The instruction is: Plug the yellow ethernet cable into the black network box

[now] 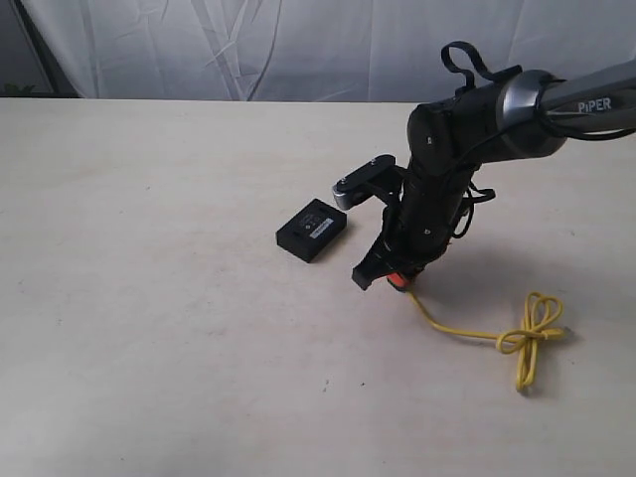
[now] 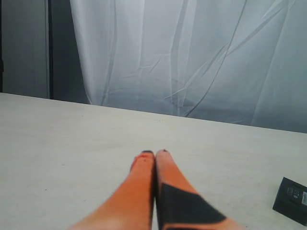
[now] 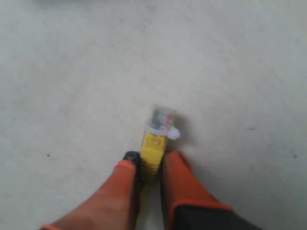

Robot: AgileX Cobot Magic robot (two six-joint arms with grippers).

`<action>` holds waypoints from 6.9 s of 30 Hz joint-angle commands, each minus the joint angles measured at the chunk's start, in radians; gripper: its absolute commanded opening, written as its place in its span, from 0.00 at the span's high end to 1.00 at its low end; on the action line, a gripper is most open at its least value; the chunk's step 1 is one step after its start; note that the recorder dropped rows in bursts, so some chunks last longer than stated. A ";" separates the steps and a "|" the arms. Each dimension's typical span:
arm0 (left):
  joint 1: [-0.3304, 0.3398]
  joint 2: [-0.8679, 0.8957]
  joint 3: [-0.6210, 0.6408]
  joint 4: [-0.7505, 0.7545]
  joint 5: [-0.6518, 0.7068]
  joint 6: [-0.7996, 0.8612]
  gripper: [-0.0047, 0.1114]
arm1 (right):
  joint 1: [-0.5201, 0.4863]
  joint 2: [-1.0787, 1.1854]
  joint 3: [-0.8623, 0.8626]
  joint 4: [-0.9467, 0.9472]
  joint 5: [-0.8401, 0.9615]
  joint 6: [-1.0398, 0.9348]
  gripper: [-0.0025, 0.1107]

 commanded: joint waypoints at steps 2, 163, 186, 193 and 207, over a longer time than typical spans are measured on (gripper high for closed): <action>-0.004 -0.007 0.004 -0.004 0.000 0.000 0.96 | -0.001 0.025 0.006 0.007 -0.026 -0.035 0.99; -0.421 2.436 -2.003 -0.138 0.867 0.602 0.96 | -0.129 -0.061 0.006 0.231 0.094 -0.598 0.99; -0.382 2.320 -1.987 -0.255 1.070 0.666 0.96 | -0.151 -0.061 0.006 0.229 0.119 -0.598 0.99; -0.411 2.382 -1.987 -0.362 0.984 0.714 0.96 | -0.163 -0.061 0.006 0.248 0.119 -0.591 0.99; -0.430 2.419 -1.987 -0.175 1.033 0.659 0.96 | -0.163 -0.061 0.006 0.252 0.113 -0.591 0.99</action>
